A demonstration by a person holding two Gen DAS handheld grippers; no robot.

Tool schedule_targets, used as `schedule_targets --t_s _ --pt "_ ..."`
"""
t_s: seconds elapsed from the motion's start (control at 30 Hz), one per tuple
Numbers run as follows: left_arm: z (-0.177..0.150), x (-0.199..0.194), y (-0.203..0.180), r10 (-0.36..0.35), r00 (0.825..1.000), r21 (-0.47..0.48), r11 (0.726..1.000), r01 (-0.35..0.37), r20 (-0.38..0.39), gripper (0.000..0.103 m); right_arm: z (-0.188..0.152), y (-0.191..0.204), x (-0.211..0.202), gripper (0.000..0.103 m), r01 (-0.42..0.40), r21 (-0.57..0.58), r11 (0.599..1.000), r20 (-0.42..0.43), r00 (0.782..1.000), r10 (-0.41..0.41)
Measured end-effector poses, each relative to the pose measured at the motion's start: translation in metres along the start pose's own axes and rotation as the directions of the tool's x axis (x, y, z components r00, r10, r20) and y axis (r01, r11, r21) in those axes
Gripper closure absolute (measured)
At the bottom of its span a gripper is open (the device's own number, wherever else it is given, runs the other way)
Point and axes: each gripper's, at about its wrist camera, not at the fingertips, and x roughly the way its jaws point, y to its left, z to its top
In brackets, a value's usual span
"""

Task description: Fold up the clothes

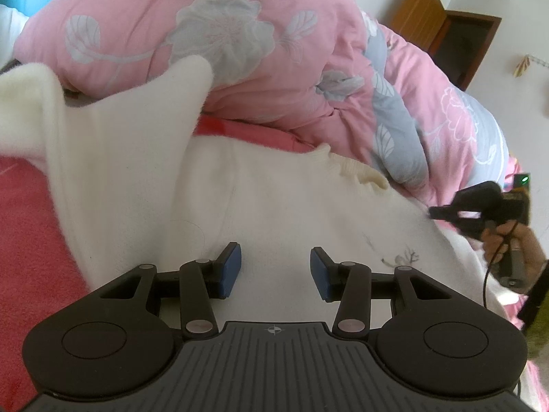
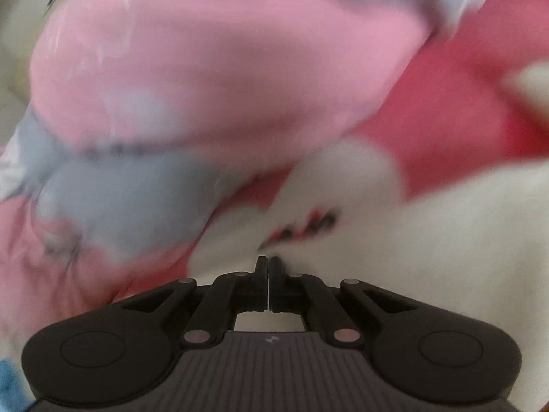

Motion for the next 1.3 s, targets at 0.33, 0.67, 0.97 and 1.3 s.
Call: schedule_targets --t_s 0.33,0.67,0.97,1.3 --pt "-0.003 -0.040 -0.024 0.011 0.983 0.076 0.997 -0.025 0.181 0.055 -0.026 0.114 -0.096 0.088 0.061 -0.381 0.923 0.128 0.992 -0.013" --pt "-0.006 -0.058 0.001 0.120 0.975 -0.118 0.988 -0.099 0.187 0.055 -0.140 0.311 -0.138 0.063 -0.264 -0.841 0.473 -0.163 0.956 0.243" --pt "-0.012 -0.054 0.032 0.101 0.989 -0.341 0.938 -0.060 0.105 0.055 -0.277 0.449 -0.066 0.058 -0.419 -0.903 -0.098 -0.429 0.891 0.146" --pt "-0.014 -0.056 0.039 0.079 0.991 -0.422 0.906 -0.024 0.113 0.055 -0.388 0.490 -0.004 0.039 -0.389 -0.745 -0.541 -0.441 0.897 -0.038"
